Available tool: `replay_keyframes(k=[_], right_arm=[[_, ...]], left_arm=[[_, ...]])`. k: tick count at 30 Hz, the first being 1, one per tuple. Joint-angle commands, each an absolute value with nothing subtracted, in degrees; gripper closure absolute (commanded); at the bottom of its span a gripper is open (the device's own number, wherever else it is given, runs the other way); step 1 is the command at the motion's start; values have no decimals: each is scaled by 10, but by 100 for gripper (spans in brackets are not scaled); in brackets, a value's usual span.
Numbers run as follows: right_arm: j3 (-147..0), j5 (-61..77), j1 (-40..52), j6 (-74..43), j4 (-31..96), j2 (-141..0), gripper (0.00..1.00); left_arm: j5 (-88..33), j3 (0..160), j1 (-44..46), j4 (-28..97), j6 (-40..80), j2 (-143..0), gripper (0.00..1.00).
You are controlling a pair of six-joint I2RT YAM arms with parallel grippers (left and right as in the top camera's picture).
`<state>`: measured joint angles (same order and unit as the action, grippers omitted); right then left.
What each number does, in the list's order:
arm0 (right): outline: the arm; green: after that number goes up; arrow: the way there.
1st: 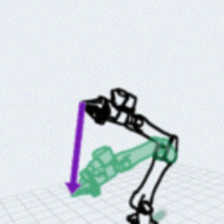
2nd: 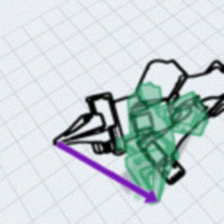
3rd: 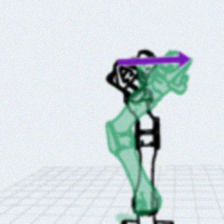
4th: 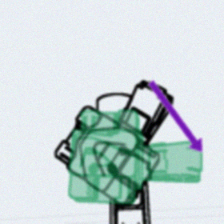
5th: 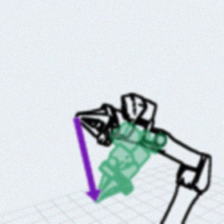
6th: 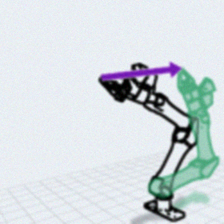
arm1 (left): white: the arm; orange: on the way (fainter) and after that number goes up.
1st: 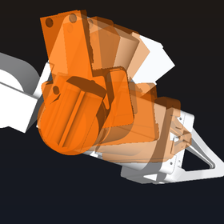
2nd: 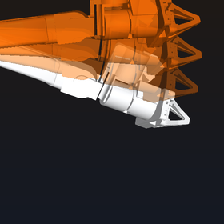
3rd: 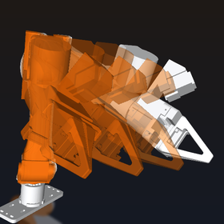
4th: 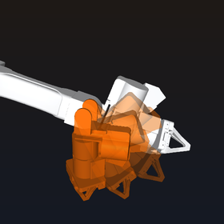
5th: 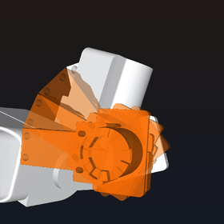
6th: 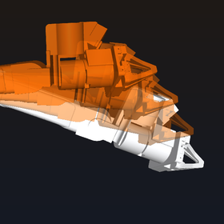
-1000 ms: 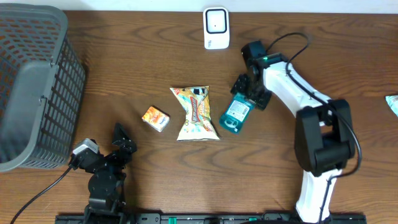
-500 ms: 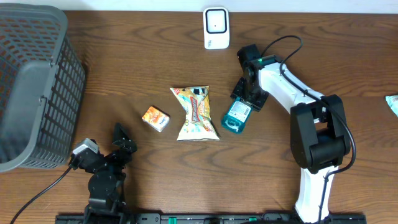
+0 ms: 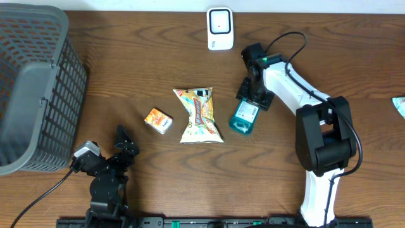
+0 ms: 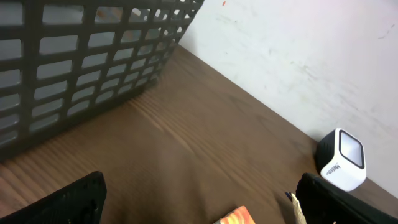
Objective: Scan the item barcode
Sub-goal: 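Lift the teal bottle upright by its cap with the right gripper, then carry the teal bottle with the right gripper to the white scanner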
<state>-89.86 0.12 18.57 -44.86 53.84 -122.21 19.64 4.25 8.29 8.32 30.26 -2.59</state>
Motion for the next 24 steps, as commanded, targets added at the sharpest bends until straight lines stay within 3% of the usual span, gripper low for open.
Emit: replay_keyframes(k=[1, 24], right_arm=[[-948, -6, 189, -441, 557, -1187, 74], [-977, -6, 224, -492, 612, -946, 77]], left_arm=[[200, 29, 82, 89, 307, -26, 2], [200, 29, 82, 89, 307, -26, 2]])
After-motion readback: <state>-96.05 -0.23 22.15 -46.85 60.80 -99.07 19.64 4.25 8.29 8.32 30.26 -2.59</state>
